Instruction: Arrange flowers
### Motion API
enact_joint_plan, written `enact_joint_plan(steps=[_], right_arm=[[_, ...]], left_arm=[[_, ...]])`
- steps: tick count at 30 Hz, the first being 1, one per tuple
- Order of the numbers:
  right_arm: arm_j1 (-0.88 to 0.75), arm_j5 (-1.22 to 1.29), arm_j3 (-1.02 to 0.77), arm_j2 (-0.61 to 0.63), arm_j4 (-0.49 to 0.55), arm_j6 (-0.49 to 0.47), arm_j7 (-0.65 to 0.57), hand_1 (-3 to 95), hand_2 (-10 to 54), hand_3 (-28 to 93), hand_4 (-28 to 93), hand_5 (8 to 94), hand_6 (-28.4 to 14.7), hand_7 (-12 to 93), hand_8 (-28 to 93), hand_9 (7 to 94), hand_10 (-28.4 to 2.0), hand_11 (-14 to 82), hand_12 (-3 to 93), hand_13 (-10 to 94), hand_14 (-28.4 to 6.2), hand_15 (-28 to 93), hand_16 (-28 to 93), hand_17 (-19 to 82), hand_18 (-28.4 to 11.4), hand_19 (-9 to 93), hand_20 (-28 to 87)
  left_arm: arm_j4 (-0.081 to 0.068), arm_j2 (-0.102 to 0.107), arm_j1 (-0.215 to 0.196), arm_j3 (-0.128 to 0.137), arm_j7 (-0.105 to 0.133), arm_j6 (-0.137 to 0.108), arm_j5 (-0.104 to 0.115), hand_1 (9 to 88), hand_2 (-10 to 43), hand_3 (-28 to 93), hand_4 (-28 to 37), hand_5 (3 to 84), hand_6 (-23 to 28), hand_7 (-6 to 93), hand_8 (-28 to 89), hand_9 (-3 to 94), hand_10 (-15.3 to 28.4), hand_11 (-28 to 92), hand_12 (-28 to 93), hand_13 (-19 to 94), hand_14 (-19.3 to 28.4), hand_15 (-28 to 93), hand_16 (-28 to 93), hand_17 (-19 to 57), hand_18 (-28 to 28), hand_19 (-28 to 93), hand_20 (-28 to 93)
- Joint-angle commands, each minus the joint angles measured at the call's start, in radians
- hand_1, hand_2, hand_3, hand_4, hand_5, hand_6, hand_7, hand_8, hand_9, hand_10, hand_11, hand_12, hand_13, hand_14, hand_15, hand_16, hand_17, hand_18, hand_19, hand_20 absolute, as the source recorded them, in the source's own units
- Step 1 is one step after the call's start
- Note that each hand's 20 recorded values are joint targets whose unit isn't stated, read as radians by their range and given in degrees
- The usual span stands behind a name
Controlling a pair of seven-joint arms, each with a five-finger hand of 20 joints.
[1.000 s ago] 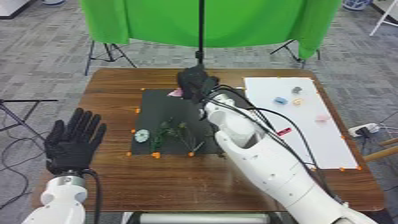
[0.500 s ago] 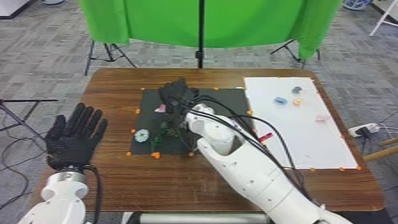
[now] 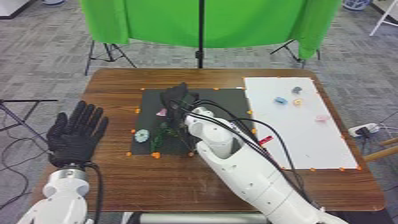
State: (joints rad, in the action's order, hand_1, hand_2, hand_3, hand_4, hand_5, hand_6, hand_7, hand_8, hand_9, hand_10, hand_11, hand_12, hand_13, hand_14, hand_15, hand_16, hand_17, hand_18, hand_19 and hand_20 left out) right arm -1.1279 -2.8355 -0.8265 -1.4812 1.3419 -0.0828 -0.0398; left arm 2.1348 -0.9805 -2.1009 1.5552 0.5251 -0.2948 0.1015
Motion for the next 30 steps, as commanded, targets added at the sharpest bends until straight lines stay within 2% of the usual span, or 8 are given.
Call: enact_joint_plan(steps=[1, 3, 5, 8, 12, 17, 23, 30], right_arm=[[-0.006, -0.003, 0.006, -0.004, 0.016, -0.028, -0.02, 47.8, -9.5, 84, -28, 68.6, 1.4, 22, -10, 69.3, -12.8, 20.0, 16.2, 54, -10.5, 52, 24, 26, -20.8, 80, 40], [-0.01, 0.016, 0.001, -0.005, 0.017, -0.045, -0.024, 47.4, -9.5, 84, -28, 68.3, 1.3, 21, -12, 69.1, -12.7, 19.9, 16.2, 54, -10.6, 53, 23, 25, -21.0, 80, 40], [-0.01, 0.018, -0.003, -0.003, 0.015, -0.047, -0.034, 46.4, -9.5, 86, -28, 66.3, 1.0, 21, -15, 68.3, -12.9, 19.6, 16.0, 54, -11.1, 53, 21, 25, -21.1, 80, 41], [-0.013, 0.055, -0.022, 0.005, 0.036, -0.061, -0.041, 45.9, -9.5, 86, -28, 64.7, 0.6, 20, -15, 67.5, -12.9, 19.0, 15.6, 53, -11.4, 54, 19, 26, -21.3, 81, 41], [-0.056, 0.235, -0.049, 0.095, 0.176, -0.024, -0.145, 44.1, -9.5, 86, -28, 60.1, -0.4, 19, -15, 63.7, -13.3, 18.3, 15.3, 52, -12.4, 54, 18, 26, -21.7, 81, 41], [-0.158, 0.372, -0.161, 0.263, 0.384, 0.037, -0.275, 41.9, -9.5, 87, -28, 45.1, -4.7, 17, -14, 50.2, -16.6, 18.0, 14.0, 47, -13.8, 59, 15, 27, -22.9, 86, 41], [-0.325, 0.423, -0.388, 0.471, 0.524, -0.013, -0.361, 40.5, -9.5, 86, -28, 44.8, -5.4, 16, -13, 47.7, -17.7, 16.4, 13.5, 43, -15.1, 53, 12, 25, -23.0, 85, 39], [-0.517, 0.423, -0.636, 0.571, 0.586, -0.075, -0.413, 39.4, -9.5, 87, -28, 46.7, -4.0, 16, -14, 36.7, -16.8, 10.7, 10.9, 28, -17.9, 31, 13, 17, -21.7, 72, 32]], left_arm=[[-0.017, 0.001, 0.016, -0.009, -0.019, 0.007, 0.0, 26.2, 18.9, 77, -28.3, 51.1, 9.7, 13.8, -11, 44.9, 15.2, 23, 8, 33, 16.3, 41, -9, -7.4, 14.0, 38, 13], [-0.012, 0.007, 0.013, -0.006, -0.02, 0.016, 0.005, 26.1, 19.0, 77, -28.3, 50.9, 9.7, 13.6, -11, 44.5, 15.2, 23, 8, 33, 16.3, 41, -10, -7.4, 14.0, 38, 13], [-0.02, 0.008, 0.029, -0.011, -0.024, 0.022, -0.005, 26.1, 19.0, 77, -28.3, 50.5, 9.6, 13.4, -11, 44.1, 15.2, 23, 8, 32, 16.3, 41, -10, -7.4, 14.0, 38, 13], [-0.022, -0.005, 0.027, -0.008, -0.036, 0.031, -0.013, 26.1, 19.0, 77, -28.3, 50.2, 9.6, 13.4, -11, 43.9, 15.1, 22, 8, 32, 16.2, 40, -10, -7.4, 14.0, 38, 13], [-0.024, -0.038, 0.007, 0.012, -0.068, 0.031, -0.035, 26.0, 19.0, 76, -28.3, 50.0, 9.5, 13.3, -11, 43.7, 15.0, 22, 8, 32, 16.1, 40, -10, -7.5, 14.0, 38, 13], [-0.005, -0.056, -0.044, 0.046, -0.053, 0.027, -0.034, 26.0, 19.0, 76, -28.3, 49.5, 9.4, 13.2, -11, 43.5, 14.9, 22, 8, 32, 16.1, 40, -9, -7.5, 13.9, 38, 13], [0.007, -0.059, -0.078, 0.068, -0.028, 0.036, -0.035, 26.0, 19.0, 76, -28.3, 49.3, 9.3, 13.1, -10, 43.5, 14.9, 22, 8, 32, 16.1, 40, -9, -7.5, 13.9, 38, 13], [0.018, -0.07, -0.104, 0.082, -0.004, 0.031, -0.029, 26.0, 19.0, 76, -28.3, 49.3, 9.3, 13.0, -10, 43.4, 14.8, 22, 8, 32, 16.0, 40, -9, -7.6, 13.9, 38, 13]])
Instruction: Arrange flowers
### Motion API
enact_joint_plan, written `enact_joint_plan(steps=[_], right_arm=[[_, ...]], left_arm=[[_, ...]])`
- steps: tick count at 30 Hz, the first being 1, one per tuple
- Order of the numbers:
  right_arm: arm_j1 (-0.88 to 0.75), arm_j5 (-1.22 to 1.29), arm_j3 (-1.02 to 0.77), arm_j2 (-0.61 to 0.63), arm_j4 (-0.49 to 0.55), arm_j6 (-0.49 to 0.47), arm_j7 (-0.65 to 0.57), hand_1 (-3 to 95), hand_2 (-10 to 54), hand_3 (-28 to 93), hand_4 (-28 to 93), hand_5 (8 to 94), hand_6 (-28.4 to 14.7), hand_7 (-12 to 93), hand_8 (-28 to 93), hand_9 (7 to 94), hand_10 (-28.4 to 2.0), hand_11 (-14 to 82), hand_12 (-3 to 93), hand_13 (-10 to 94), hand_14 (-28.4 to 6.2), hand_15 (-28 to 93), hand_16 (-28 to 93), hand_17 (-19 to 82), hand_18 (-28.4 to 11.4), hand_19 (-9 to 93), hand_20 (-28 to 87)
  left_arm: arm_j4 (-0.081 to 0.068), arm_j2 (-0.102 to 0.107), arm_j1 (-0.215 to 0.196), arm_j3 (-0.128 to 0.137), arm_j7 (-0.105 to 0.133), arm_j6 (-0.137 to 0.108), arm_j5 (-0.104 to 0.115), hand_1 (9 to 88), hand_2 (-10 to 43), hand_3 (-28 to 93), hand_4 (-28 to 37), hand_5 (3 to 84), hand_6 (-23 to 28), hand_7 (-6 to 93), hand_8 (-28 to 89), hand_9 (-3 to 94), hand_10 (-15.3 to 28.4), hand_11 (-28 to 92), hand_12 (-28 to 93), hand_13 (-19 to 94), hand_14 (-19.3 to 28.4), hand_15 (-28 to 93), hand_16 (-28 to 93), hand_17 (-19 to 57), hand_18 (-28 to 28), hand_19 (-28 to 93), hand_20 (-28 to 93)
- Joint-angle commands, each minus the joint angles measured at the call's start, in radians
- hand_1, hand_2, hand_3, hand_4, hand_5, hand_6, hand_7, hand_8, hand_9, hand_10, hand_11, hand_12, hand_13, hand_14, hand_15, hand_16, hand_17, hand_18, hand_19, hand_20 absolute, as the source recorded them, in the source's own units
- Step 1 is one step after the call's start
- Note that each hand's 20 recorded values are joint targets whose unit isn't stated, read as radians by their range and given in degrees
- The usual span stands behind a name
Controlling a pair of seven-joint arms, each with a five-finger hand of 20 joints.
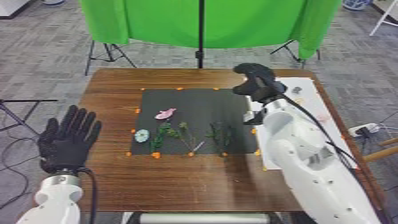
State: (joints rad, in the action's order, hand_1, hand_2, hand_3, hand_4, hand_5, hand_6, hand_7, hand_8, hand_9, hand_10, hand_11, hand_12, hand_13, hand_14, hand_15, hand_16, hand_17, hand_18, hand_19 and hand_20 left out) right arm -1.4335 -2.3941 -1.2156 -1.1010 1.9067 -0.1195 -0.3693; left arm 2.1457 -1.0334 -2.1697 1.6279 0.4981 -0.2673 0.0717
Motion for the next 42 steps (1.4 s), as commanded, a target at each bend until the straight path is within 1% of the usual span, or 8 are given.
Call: enact_joint_plan(steps=[1, 11, 16, 19, 23, 26, 32, 42], right_arm=[[-0.234, -0.018, -0.274, 0.196, 0.023, -0.039, -0.09, 39.5, -9.5, 87, -28, 46.7, -3.9, 16, -14, 36.4, -16.6, 10.5, 10.8, 28, -17.9, 30, 13, 16, -21.6, 71, 31], [-0.277, -0.083, -0.344, 0.194, -0.076, -0.112, -0.092, 45.3, -9.5, 90, -28, 42.5, -2.8, 16, -14, 33.8, -14.8, 9.2, 10.6, 28, -17.2, 27, 14, 15, -21.1, 68, 28], [-0.26, -0.094, -0.329, 0.181, -0.114, -0.172, -0.087, 48.6, -9.5, 86, -28, 43.7, -1.5, 19, -15, 39.8, -11.4, 12.2, 11.7, 34, -15.0, 27, 15, 20, -21.2, 75, 31], [-0.25, -0.057, -0.306, 0.173, -0.17, -0.098, -0.091, 49.8, -9.5, 85, -28, 46.2, -0.5, 20, -16, 43.8, -11.5, 12.6, 11.7, 40, -13.2, 29, 16, 23, -21.5, 79, 33], [-0.262, -0.045, -0.289, 0.156, -0.233, 0.023, -0.098, 53.3, -9.5, 82, -28, 60.4, 2.2, 21, -16, 61.0, -9.9, 13.5, 12.7, 58, -8.8, 33, 17, 27, -21.1, 84, 37], [-0.27, -0.061, -0.277, 0.148, -0.269, 0.11, -0.081, 58.6, -9.5, 71, -28, 68.3, 3.7, 23, -16, 70.3, -9.4, 15.9, 15.4, 64, -6.0, 32, 30, 29, -20.5, 85, 40], [-0.32, -0.039, -0.281, 0.138, -0.26, 0.28, -0.044, 64.7, -9.5, 67, -28, 81.1, 3.7, 30, -2, 89.3, -8.1, 6.5, 35.4, 74, -4.2, 32, 42, 33, -20.2, 86, 43], [-0.279, -0.057, -0.131, 0.132, -0.034, 0.366, 0.106, 62.9, -9.5, 72, -28, 79.6, 3.4, 31, -3, 88.5, -8.3, 6.6, 35.9, 73, -4.2, 36, 42, 32, -20.3, 86, 44]], left_arm=[[0.006, -0.017, -0.032, 0.008, 0.022, 0.003, 0.0, 26.0, 18.9, 76, -28.3, 49.3, 9.3, 13.0, -10, 43.4, 14.8, 22, 8, 32, 16.0, 40, -9, -7.6, 14.0, 38, 13], [-0.002, -0.027, -0.024, -0.002, 0.013, -0.003, -0.01, 26.5, 18.1, 76, -28.3, 49.1, 9.2, 13.1, -10, 43.3, 14.8, 22, 8, 32, 16.0, 40, -9, -7.6, 13.9, 38, 13], [-0.003, -0.031, -0.023, -0.001, 0.016, -0.01, -0.022, 28.5, 17.3, 76, -28.3, 49.0, 9.1, 13.3, -10, 43.3, 14.7, 22, 8, 32, 16.0, 40, -9, -7.6, 13.9, 38, 13], [-0.002, -0.032, -0.026, -0.007, 0.018, -0.009, -0.032, 28.6, 17.3, 76, -28.3, 49.1, 9.1, 13.4, -11, 43.4, 14.7, 22, 8, 32, 15.8, 40, -9, -7.6, 13.9, 38, 13], [-0.011, -0.037, -0.011, -0.022, 0.005, -0.001, -0.036, 28.1, 17.6, 76, -28.3, 49.2, 9.1, 13.5, -11, 43.4, 14.7, 22, 8, 32, 15.8, 40, -9, -7.6, 13.9, 38, 13], [-0.009, -0.039, -0.016, -0.023, 0.004, -0.002, -0.032, 27.8, 17.9, 76, -28.3, 49.3, 9.3, 13.4, -11, 43.4, 14.7, 22, 8, 32, 15.9, 40, -9, -7.6, 13.9, 38, 13], [-0.004, -0.039, -0.031, -0.021, 0.004, 0.007, -0.031, 27.5, 18.1, 76, -28.3, 49.3, 9.2, 13.3, -11, 43.4, 14.8, 22, 8, 32, 15.9, 40, -9, -7.6, 13.9, 38, 13], [-0.003, -0.04, -0.032, -0.018, -0.011, 0.017, -0.033, 27.2, 18.1, 76, -28.3, 49.1, 9.2, 13.1, -10, 43.3, 14.7, 22, 8, 32, 15.9, 40, -9, -7.6, 13.9, 38, 13]])
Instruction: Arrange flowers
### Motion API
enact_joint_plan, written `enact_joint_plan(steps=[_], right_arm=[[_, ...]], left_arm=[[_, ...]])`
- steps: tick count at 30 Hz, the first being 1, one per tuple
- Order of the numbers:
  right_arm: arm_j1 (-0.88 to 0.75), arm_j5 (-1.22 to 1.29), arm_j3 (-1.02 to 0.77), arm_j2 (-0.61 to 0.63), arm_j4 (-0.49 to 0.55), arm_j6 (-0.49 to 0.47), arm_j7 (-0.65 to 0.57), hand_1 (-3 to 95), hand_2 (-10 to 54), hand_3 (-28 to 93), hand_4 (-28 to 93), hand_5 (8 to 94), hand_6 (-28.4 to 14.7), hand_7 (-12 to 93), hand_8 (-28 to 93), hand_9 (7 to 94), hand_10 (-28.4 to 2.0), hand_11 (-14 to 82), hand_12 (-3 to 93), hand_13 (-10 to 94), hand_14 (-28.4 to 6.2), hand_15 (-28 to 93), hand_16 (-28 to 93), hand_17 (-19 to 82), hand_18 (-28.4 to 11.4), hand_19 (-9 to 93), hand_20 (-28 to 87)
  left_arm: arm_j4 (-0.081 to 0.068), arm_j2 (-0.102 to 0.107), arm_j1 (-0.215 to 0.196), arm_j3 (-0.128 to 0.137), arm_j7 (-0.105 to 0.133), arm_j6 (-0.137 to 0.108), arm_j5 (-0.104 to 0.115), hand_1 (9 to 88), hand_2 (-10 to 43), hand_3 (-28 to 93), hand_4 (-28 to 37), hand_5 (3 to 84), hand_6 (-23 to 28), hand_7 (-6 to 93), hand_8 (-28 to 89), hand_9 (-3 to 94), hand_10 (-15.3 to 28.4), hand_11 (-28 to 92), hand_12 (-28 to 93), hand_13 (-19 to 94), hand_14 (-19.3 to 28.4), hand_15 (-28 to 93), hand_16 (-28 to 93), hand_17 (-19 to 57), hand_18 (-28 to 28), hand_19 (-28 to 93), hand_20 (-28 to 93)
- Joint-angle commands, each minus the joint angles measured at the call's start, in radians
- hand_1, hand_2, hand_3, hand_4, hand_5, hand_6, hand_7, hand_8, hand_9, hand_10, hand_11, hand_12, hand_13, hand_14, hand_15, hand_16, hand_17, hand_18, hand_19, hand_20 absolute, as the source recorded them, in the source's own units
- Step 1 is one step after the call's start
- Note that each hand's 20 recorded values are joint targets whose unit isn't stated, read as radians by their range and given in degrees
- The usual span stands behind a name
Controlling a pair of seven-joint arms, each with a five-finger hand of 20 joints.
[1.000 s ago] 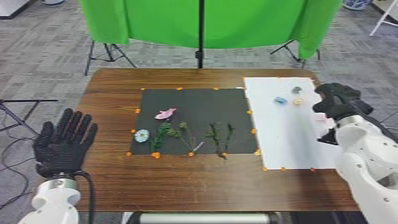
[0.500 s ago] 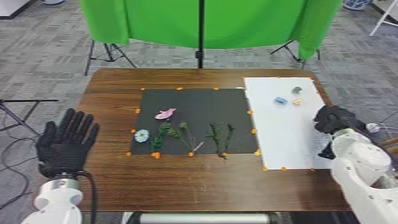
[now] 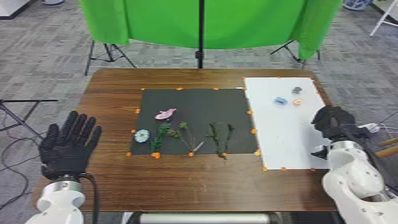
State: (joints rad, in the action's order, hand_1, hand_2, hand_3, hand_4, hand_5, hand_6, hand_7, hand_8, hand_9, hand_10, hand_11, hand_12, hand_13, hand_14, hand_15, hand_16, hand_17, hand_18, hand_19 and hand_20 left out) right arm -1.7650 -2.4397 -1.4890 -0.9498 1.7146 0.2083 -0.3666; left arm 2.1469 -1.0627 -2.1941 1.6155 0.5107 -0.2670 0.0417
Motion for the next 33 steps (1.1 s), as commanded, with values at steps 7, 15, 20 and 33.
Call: enact_joint_plan(steps=[7, 15, 20, 33], right_arm=[[0.255, 0.048, 0.366, -0.14, 0.208, -0.069, 0.198, 62.5, -9.5, 72, -28, 79.2, 3.0, 31, -3, 88.0, -8.6, 6.4, 35.4, 72, -4.6, 36, 41, 32, -20.2, 86, 44], [0.442, -0.052, 0.578, -0.354, 0.02, -0.052, 0.429, 62.2, -9.5, 73, -28, 79.2, 2.9, 31, -3, 87.6, -8.7, 6.3, 35.3, 71, -4.7, 36, 41, 31, -20.1, 86, 44], [0.486, -0.163, 0.631, -0.43, -0.076, -0.065, 0.5, 61.7, -9.5, 73, -28, 78.5, 3.5, 30, -4, 86.5, -8.3, 5.7, 34.3, 70, -4.3, 35, 40, 30, -20.1, 83, 43], [0.416, -0.258, 0.623, -0.463, -0.125, -0.194, 0.409, 61.9, -9.5, 72, -28, 76.1, 3.5, 29, -5, 84.4, -8.3, 5.0, 32.9, 69, -3.9, 33, 41, 29, -20.3, 83, 44]], left_arm=[[-0.014, -0.007, 0.004, 0.0, -0.042, -0.012, 0.004, 27.2, 18.1, 76, -28.3, 49.1, 9.2, 13.1, -10, 43.3, 14.7, 22, 8, 32, 15.9, 40, -9, -7.6, 13.9, 38, 13], [-0.041, 0.002, 0.072, -0.041, -0.069, -0.016, 0.001, 27.1, 18.2, 76, -28.3, 49.3, 9.3, 13.2, -10, 43.4, 14.8, 22, 8, 32, 15.8, 40, -9, -7.6, 13.9, 38, 13], [-0.057, 0.014, 0.121, -0.072, -0.08, -0.013, -0.001, 27.2, 18.3, 76, -28.3, 49.4, 9.2, 13.4, -11, 43.5, 14.8, 22, 8, 32, 15.8, 40, -9, -7.6, 13.9, 38, 13], [-0.028, 0.027, 0.083, -0.055, -0.076, -0.013, 0.005, 27.0, 19.3, 76, -28.3, 49.5, 9.3, 13.4, -11, 43.6, 14.8, 22, 8, 32, 15.9, 40, -9, -7.5, 13.9, 38, 13]])
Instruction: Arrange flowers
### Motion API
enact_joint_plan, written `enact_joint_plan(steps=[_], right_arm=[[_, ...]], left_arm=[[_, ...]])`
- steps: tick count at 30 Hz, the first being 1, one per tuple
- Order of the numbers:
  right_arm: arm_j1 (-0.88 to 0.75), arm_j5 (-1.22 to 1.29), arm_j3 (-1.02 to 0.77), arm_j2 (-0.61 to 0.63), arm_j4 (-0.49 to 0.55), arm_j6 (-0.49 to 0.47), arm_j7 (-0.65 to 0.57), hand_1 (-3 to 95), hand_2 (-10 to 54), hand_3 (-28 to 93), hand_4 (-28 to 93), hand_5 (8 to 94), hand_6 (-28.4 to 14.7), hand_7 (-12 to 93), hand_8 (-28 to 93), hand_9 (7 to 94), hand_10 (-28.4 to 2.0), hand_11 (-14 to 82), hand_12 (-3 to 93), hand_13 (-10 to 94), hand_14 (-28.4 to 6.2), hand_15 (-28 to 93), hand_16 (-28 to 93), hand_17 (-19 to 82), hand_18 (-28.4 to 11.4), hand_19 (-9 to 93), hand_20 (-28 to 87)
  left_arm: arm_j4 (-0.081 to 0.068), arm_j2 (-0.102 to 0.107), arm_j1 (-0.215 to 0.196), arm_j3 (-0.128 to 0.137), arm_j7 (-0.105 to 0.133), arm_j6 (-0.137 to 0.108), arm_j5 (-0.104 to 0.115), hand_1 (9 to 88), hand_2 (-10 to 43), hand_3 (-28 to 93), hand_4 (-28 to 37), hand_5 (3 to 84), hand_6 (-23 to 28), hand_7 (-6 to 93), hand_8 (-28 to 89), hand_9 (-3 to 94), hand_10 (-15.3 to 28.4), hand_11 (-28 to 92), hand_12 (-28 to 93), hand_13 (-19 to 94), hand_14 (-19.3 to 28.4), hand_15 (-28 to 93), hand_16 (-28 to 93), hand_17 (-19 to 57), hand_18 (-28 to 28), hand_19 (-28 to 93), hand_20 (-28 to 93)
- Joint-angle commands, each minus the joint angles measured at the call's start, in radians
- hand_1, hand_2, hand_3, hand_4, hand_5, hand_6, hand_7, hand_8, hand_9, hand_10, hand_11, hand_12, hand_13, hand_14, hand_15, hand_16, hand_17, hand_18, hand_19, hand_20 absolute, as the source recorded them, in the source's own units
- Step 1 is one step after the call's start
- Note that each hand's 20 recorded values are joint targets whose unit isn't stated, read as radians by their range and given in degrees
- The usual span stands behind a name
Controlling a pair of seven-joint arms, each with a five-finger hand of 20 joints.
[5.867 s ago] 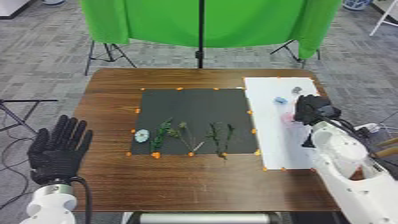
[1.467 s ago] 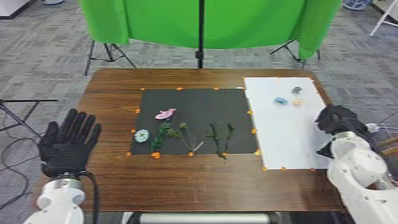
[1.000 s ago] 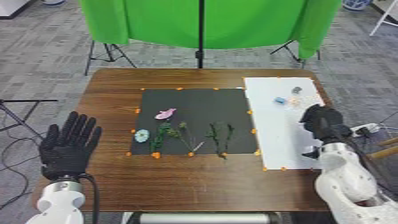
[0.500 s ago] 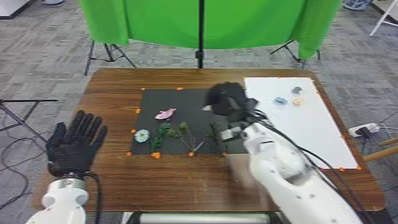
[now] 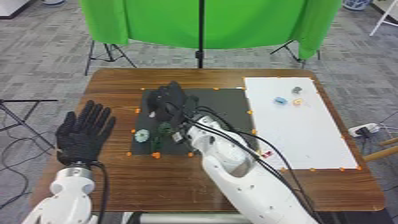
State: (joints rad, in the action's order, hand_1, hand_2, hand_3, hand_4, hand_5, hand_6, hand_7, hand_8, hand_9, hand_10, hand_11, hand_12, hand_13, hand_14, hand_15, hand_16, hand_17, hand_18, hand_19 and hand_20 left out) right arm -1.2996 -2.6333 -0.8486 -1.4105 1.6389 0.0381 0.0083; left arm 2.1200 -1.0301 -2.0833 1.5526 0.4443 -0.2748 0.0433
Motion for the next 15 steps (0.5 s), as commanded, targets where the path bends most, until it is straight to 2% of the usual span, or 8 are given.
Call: enact_joint_plan(steps=[1, 2, 6, 8, 11, 15], right_arm=[[-0.047, -0.066, -0.017, -0.004, -0.056, -0.028, 0.026, 61.8, -9.5, 72, -28, 76.0, 3.5, 29, -5, 84.1, -8.2, 4.9, 32.7, 69, -3.9, 33, 41, 29, -20.3, 83, 44], [-0.048, -0.066, -0.019, -0.011, -0.065, -0.037, 0.015, 61.8, -9.5, 72, -28, 76.0, 3.6, 29, -5, 83.9, -8.3, 4.8, 32.7, 69, -4.0, 33, 41, 29, -20.3, 83, 44], [-0.05, -0.117, -0.028, -0.03, -0.104, -0.002, 0.019, 61.6, -9.5, 72, -28, 75.7, 3.6, 29, -5, 83.6, -8.3, 4.9, 32.5, 68, -4.2, 33, 41, 29, -20.4, 83, 44], [-0.049, -0.107, -0.029, -0.03, -0.11, -0.001, -0.005, 61.5, -9.5, 72, -28, 75.5, 3.6, 29, -5, 83.5, -8.5, 5.0, 32.4, 68, -4.2, 33, 40, 29, -20.4, 83, 44], [-0.047, -0.089, -0.027, -0.023, -0.108, -0.002, -0.037, 61.5, -9.5, 72, -28, 75.4, 3.5, 29, -5, 83.4, -8.5, 5.0, 32.3, 68, -4.2, 33, 40, 29, -20.5, 83, 45], [-0.045, -0.071, -0.035, -0.026, -0.112, 0.021, -0.047, 61.0, -9.5, 73, -28, 74.7, 3.1, 28, -5, 82.5, -9.0, 5.0, 32.1, 67, -4.6, 34, 40, 29, -20.5, 83, 45]], left_arm=[[-0.008, -0.006, -0.017, 0.004, -0.013, -0.007, 0.003, 27.0, 19.3, 76, -28.3, 49.5, 9.2, 13.4, -11, 43.6, 14.8, 22, 8, 32, 15.9, 40, -9, -7.5, 13.9, 38, 13], [-0.015, -0.005, -0.006, 0.004, -0.023, -0.011, 0.002, 27.0, 19.3, 76, -28.3, 49.5, 9.2, 13.5, -11, 43.6, 14.8, 22, 8, 32, 15.9, 40, -9, -7.5, 13.9, 38, 13], [-0.024, -0.01, 0.013, -0.006, -0.029, -0.007, 0.004, 26.9, 19.2, 76, -28.3, 49.6, 9.3, 13.5, -11, 43.7, 14.9, 22, 8, 32, 15.9, 40, -9, -7.5, 13.9, 38, 13], [-0.024, -0.01, 0.016, -0.008, -0.033, -0.008, -0.001, 26.9, 19.2, 76, -28.3, 49.6, 9.3, 13.5, -11, 43.7, 14.9, 22, 8, 32, 15.9, 40, -9, -7.5, 13.9, 38, 13], [-0.024, -0.011, 0.009, -0.003, -0.026, -0.005, -0.005, 26.9, 19.2, 76, -28.3, 49.6, 9.3, 13.5, -11, 43.7, 14.8, 22, 8, 32, 15.9, 40, -9, -7.5, 13.9, 38, 13], [-0.024, -0.018, 0.003, -0.005, -0.026, -0.004, 0.003, 26.9, 19.1, 76, -28.3, 49.6, 9.3, 13.5, -11, 43.7, 14.8, 23, 8, 32, 15.9, 40, -9, -7.5, 13.9, 38, 13]])
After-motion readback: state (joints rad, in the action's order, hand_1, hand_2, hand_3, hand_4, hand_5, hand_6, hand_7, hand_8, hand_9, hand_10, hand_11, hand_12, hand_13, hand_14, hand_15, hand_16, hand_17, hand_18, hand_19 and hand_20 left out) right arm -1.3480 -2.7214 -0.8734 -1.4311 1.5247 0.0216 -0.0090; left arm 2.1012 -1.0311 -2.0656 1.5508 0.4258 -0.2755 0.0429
